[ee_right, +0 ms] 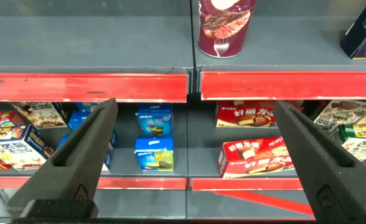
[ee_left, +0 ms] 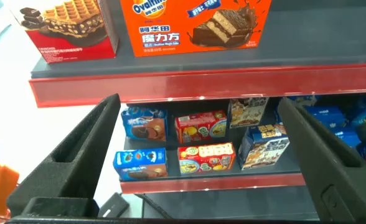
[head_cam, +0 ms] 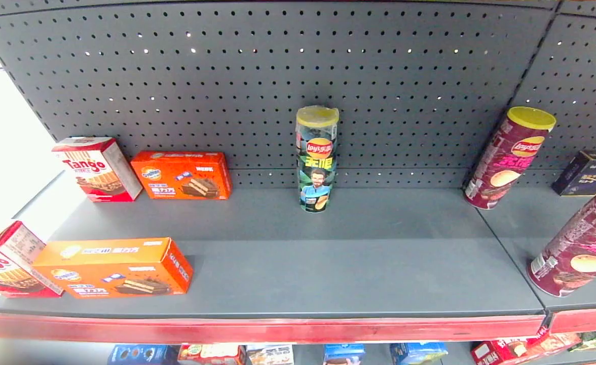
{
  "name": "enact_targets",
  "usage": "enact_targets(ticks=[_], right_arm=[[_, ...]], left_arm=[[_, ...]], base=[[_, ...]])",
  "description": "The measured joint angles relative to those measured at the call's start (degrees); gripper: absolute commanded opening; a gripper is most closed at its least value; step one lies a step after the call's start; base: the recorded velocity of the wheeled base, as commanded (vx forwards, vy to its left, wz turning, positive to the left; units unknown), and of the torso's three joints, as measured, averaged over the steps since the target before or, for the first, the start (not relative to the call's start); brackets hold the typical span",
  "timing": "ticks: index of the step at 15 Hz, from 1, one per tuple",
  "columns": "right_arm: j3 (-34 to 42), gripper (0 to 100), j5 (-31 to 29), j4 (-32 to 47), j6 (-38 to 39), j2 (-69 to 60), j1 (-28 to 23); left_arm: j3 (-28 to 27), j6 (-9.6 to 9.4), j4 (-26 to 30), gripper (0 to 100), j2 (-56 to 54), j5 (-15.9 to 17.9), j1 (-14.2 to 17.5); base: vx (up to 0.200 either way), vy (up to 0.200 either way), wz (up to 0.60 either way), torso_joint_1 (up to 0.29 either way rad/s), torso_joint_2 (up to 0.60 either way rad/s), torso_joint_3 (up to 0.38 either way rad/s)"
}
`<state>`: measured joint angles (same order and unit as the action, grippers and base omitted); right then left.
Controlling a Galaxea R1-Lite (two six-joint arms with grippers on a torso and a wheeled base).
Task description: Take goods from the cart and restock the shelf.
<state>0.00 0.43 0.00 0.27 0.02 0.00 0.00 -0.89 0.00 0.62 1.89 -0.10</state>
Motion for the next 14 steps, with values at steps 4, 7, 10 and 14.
enact_targets(ticks=[4, 7, 10, 14], right_arm=[[0.0, 100, 0.0, 0.0, 0.0, 0.0, 0.0], [0.0, 100, 0.0, 0.0, 0.0, 0.0, -0.1], [0.0, 100, 0.0, 0.0, 0.0, 0.0, 0.0], [0.0, 100, -0.1, 0.0, 0.1, 0.0, 0.0]], left_arm=[[0.0, 0.05, 0.0, 100, 0.0, 0.0, 0.0], [0.0, 0.07, 0.0, 100, 0.0, 0.0, 0.0], [0.0, 0.10, 0.0, 100, 0.0, 0.0, 0.0], [0.0, 0.02, 0.0, 100, 0.0, 0.0, 0.0]], base=[[0.000, 0.000, 0.60, 0.001, 0.00, 0.002], [0.000, 0.000, 0.60, 0.010, 0.00, 0.002], [0.000, 0.000, 0.60, -0.001, 0.00, 0.002], [0.000, 0.000, 0.30, 0.001, 0.00, 0.000]])
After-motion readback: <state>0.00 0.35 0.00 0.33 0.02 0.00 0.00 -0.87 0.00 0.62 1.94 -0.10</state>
